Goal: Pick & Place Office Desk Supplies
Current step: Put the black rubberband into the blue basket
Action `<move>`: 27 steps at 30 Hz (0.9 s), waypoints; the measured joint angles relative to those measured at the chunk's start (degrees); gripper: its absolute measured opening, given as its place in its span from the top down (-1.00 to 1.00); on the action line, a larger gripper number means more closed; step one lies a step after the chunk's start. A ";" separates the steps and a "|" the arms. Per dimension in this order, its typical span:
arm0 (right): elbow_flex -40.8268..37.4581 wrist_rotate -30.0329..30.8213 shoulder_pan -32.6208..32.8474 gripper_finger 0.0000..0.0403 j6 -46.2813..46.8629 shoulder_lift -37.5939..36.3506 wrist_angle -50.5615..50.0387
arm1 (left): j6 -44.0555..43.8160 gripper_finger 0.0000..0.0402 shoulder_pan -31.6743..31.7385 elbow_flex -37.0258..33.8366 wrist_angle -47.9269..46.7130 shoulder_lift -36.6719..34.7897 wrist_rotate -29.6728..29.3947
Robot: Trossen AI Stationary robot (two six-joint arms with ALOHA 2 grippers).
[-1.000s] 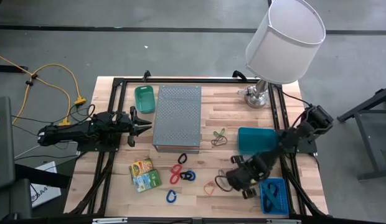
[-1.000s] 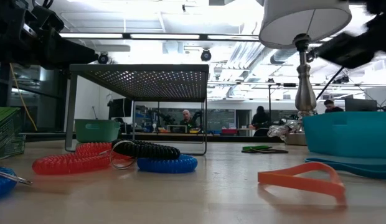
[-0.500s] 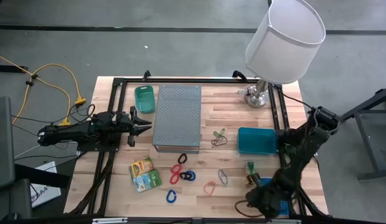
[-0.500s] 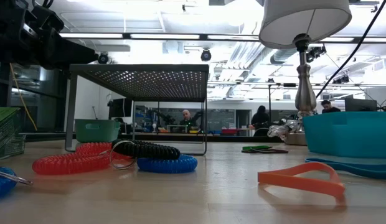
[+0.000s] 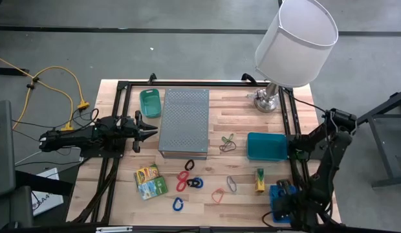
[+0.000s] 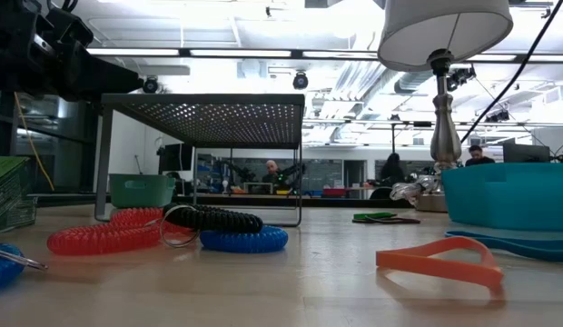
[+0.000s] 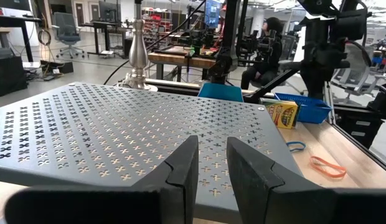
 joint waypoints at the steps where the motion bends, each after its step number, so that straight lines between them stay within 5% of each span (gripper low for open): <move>1: 0.00 0.00 0.20 0.99 0.43 0.00 -0.09 | 0.00 0.61 -0.02 0.00 0.00 -0.01 0.02; 27: -0.35 -3.59 0.76 0.99 8.79 3.72 -4.92 | 0.00 0.61 0.00 0.00 0.00 0.00 0.00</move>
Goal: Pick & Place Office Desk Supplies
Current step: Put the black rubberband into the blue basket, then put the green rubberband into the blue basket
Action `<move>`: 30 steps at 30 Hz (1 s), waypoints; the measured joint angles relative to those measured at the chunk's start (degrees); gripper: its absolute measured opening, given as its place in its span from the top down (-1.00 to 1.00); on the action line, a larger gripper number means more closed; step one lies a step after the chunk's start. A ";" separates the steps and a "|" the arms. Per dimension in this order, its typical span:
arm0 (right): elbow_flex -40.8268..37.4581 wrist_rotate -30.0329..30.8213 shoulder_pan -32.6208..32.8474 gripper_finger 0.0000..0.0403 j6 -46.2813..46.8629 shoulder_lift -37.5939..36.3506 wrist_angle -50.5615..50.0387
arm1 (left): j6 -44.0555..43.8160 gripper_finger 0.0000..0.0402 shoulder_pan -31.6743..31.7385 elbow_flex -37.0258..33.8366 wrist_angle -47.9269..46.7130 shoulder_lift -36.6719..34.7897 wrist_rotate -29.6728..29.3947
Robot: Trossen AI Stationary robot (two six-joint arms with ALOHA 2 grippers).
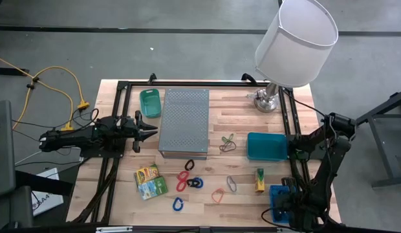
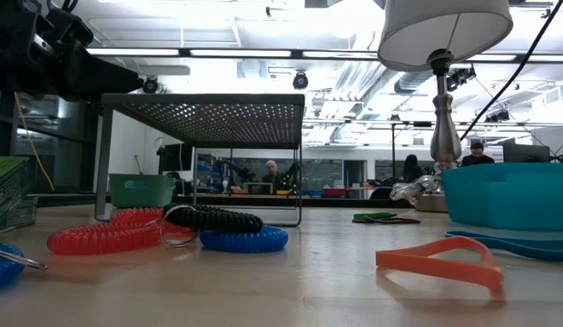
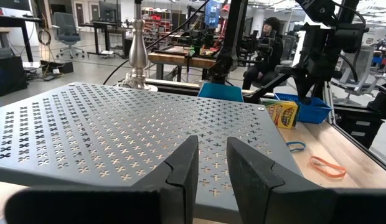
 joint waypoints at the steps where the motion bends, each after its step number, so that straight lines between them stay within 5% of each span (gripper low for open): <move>1: 0.00 -0.01 0.00 0.99 -0.01 0.00 0.00 | 0.00 0.61 0.00 0.00 0.00 -0.02 0.02; 30: -0.02 0.63 -1.17 0.69 -0.78 -1.79 0.65 | -0.02 0.61 -0.02 0.00 0.00 0.00 0.00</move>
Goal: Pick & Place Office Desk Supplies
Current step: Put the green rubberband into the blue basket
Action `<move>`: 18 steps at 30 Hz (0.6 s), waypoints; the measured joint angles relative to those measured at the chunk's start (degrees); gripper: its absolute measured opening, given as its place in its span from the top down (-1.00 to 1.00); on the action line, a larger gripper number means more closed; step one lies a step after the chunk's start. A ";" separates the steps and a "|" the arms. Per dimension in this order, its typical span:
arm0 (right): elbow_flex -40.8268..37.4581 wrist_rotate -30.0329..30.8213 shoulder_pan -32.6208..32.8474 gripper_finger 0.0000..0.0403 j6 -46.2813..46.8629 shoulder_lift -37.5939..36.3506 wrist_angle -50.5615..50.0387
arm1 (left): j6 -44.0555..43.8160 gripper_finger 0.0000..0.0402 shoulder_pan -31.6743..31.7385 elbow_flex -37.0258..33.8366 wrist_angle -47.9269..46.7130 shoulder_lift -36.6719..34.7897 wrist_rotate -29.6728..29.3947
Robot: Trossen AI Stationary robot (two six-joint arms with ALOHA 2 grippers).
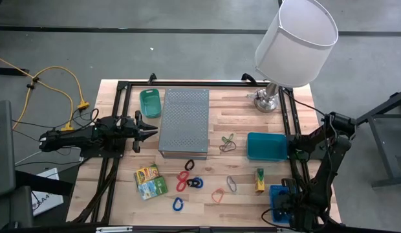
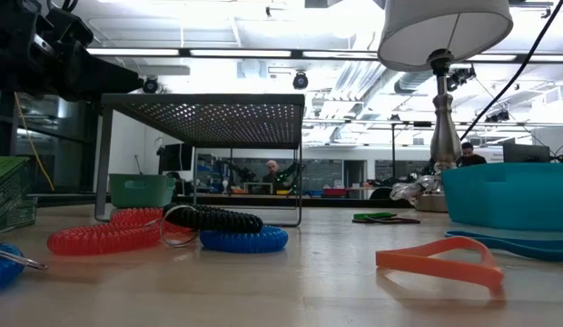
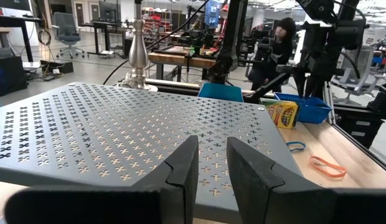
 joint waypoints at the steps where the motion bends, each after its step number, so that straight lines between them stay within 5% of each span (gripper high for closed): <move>1: 0.00 0.67 -0.67 0.69 -0.61 -0.91 -0.25 | 0.02 0.61 0.00 0.00 0.00 0.00 0.01; 10: 0.00 4.70 -11.60 0.69 -11.76 -7.15 0.43 | 0.02 0.61 0.02 0.00 0.00 -0.02 0.00; 18: 0.00 4.36 -19.54 0.69 -30.18 -7.04 14.16 | 0.02 0.61 0.02 0.00 0.00 0.00 0.00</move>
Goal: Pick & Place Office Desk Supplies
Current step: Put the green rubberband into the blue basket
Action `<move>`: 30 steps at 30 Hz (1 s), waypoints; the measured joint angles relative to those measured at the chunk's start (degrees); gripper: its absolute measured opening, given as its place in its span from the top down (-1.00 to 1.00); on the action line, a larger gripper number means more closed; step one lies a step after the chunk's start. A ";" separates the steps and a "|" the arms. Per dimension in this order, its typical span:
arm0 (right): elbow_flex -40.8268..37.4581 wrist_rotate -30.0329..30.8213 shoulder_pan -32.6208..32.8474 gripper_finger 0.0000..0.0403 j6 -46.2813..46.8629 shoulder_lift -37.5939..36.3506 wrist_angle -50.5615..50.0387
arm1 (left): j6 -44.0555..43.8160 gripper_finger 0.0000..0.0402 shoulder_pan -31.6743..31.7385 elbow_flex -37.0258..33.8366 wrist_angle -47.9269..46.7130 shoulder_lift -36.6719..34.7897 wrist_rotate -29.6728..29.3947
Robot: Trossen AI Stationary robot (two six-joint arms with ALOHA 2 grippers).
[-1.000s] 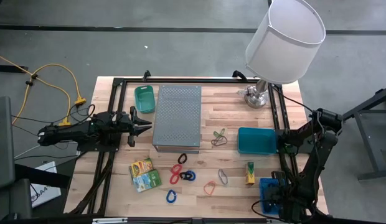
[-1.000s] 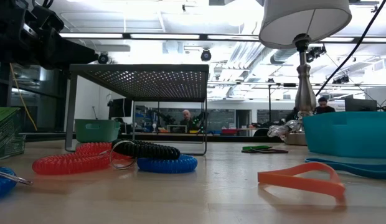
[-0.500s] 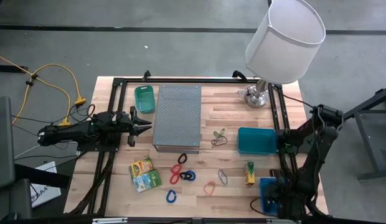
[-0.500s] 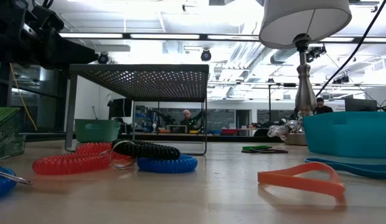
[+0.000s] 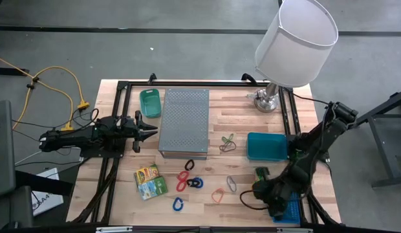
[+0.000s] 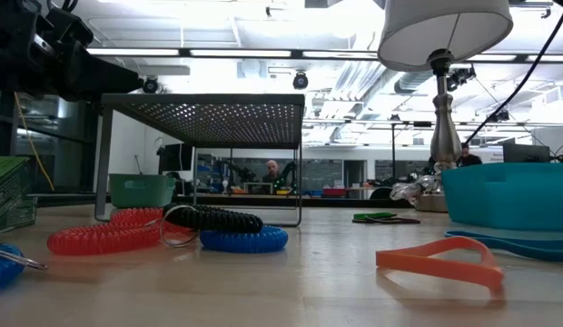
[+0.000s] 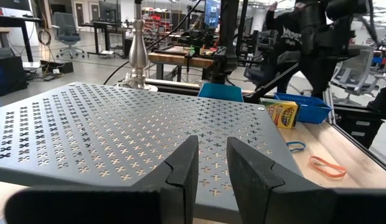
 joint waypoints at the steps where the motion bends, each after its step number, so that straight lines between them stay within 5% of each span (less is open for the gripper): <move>1: 0.00 0.48 -0.90 0.69 -1.98 0.16 1.18 | 0.00 0.61 -0.01 0.00 0.00 0.00 0.01; 18: -0.07 13.63 -17.86 0.69 -20.38 9.63 6.05 | 0.00 0.61 -0.02 0.00 0.17 -0.01 0.00; 24: -0.13 12.17 -26.61 0.69 -20.86 13.14 6.23 | 0.00 0.61 0.00 0.00 0.15 -0.02 0.01; 30: -0.13 2.35 -34.55 0.69 -23.06 14.47 6.28 | 0.00 0.61 -0.02 0.00 0.17 -0.02 0.00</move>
